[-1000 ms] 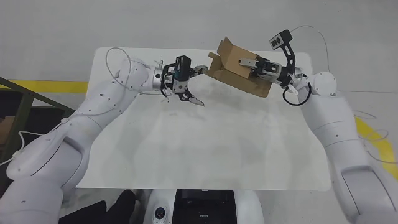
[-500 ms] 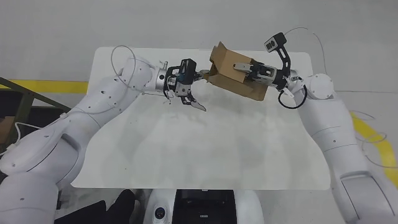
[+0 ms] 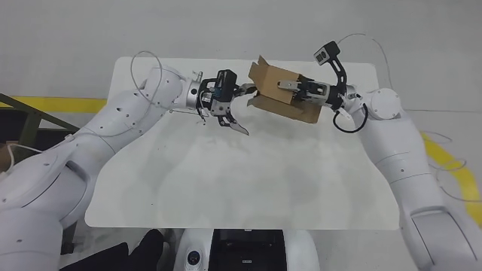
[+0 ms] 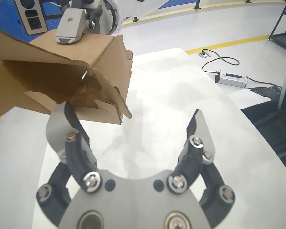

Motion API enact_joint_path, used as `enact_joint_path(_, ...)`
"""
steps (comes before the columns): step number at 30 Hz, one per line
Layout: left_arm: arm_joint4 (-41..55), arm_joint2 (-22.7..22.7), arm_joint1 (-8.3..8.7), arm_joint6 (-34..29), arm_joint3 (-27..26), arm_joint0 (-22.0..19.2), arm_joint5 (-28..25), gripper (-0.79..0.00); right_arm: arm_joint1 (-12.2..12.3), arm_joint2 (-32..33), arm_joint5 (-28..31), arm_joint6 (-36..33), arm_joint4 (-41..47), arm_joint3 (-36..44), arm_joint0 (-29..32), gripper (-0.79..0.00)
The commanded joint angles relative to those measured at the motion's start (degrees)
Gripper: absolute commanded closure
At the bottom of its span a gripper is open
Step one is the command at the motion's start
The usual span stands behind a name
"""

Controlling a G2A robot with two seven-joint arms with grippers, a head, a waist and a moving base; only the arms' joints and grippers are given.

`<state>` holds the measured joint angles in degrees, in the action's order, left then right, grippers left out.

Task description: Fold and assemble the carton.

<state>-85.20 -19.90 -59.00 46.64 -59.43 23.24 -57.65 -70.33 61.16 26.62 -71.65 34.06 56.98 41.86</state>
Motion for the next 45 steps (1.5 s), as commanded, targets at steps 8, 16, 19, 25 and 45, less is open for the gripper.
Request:
enact_joint_path(8,1.7,1.5,-0.13,-0.4,0.4,-1.3,-0.3,-0.785,-0.2,-0.6,0.2,-1.3,-0.3,0.4,-0.1,0.000)
enact_joint_path(16,2.1,2.3,-0.59,-0.1,1.6,-2.0,-0.1,-0.785,-0.3,-1.1,0.4,-2.5,-0.7,0.9,-0.1,0.000)
enact_joint_path(19,2.3,2.5,-0.77,0.0,2.0,-2.1,0.0,-0.785,-0.3,-1.1,0.5,-3.0,-0.7,1.0,-0.1,0.000)
enact_joint_path(25,3.5,2.9,-0.95,-0.4,2.1,-2.2,-0.3,-0.785,-0.3,-1.2,0.7,-4.0,-0.1,0.8,-0.1,0.000)
enact_joint_path(45,8.1,6.4,-0.65,-0.3,2.7,-4.2,-0.3,-0.616,-0.5,-1.6,0.6,-5.4,0.9,0.4,-0.4,0.000)
